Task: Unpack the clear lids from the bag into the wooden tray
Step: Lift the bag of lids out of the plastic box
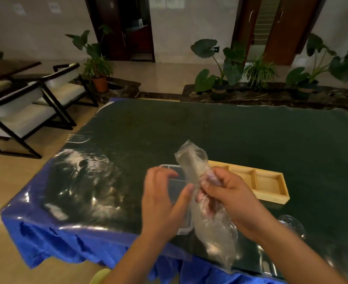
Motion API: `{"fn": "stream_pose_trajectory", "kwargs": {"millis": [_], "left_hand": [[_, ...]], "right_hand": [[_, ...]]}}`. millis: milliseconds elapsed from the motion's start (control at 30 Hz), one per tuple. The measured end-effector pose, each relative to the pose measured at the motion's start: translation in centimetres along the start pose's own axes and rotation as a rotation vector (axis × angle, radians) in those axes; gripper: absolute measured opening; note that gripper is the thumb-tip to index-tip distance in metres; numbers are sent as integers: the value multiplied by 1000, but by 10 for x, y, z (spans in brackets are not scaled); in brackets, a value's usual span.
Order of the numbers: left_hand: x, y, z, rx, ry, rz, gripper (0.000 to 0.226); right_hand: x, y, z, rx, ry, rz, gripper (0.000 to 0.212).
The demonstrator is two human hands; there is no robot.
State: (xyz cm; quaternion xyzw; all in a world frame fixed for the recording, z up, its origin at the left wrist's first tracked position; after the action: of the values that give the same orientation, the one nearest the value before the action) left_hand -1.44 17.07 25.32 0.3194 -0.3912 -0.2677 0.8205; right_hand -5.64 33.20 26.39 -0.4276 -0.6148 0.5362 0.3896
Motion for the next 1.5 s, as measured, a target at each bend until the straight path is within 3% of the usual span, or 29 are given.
{"fn": "stream_pose_trajectory", "kwargs": {"millis": [133, 233, 333, 400, 467, 600, 767, 867, 933, 1133, 1233, 1300, 1400, 1500], "left_hand": [[-39, 8, -14, 467, -261, -653, 37], [-30, 9, -8, 364, -175, -583, 21], [-6, -8, 5, 314, -29, -429, 27], [6, -11, 9, 298, -11, -409, 26], [7, -8, 8, 305, -38, -445, 25], [12, -7, 5, 370, -19, -585, 27], [23, -8, -1, 387, 17, -592, 21], [35, -22, -5, 482, 178, -629, 18], [35, -23, -9, 503, 196, -637, 18], [28, -23, -19, 488, 124, -695, 12], [31, -29, -30, 493, 121, -778, 4], [32, -41, -43, 529, 153, -897, 6], [2, -77, -77, 835, 219, -900, 23], [-52, -96, -107, 1124, 72, -845, 21]], "right_hand": [[-14, -8, -3, 70, -68, -7, 10], [-5, -10, -4, 105, -34, -39, 18], [43, -13, -6, 87, 201, 156, 24], [67, -11, -8, 56, 242, 214, 25], [70, -7, -12, 16, 218, 109, 25], [68, -10, -11, -4, 293, -165, 46], [67, -23, 15, 79, 346, -266, 11], [82, -36, 11, 213, 549, -396, 17], [86, -39, 7, 253, 598, -487, 17], [68, -36, 15, 105, 383, -231, 13], [59, -48, 19, 135, 338, -208, 16], [52, -56, 23, 139, 285, -53, 23], [38, -68, 27, 147, 177, 114, 29], [28, -78, 26, 186, 95, 224, 31]]}}
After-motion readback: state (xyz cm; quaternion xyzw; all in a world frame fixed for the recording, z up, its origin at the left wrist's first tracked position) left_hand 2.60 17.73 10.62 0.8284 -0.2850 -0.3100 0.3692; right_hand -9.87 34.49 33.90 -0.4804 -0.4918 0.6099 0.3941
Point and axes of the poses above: each hand's wrist, its own z-axis towards the middle knuckle, its own x-axis out of the back of the hand, y = z × x, the point moved 7 cm from there along z, towards the middle knuckle, and after that the axes turned 4 degrees about y, right-handed, at the moved point
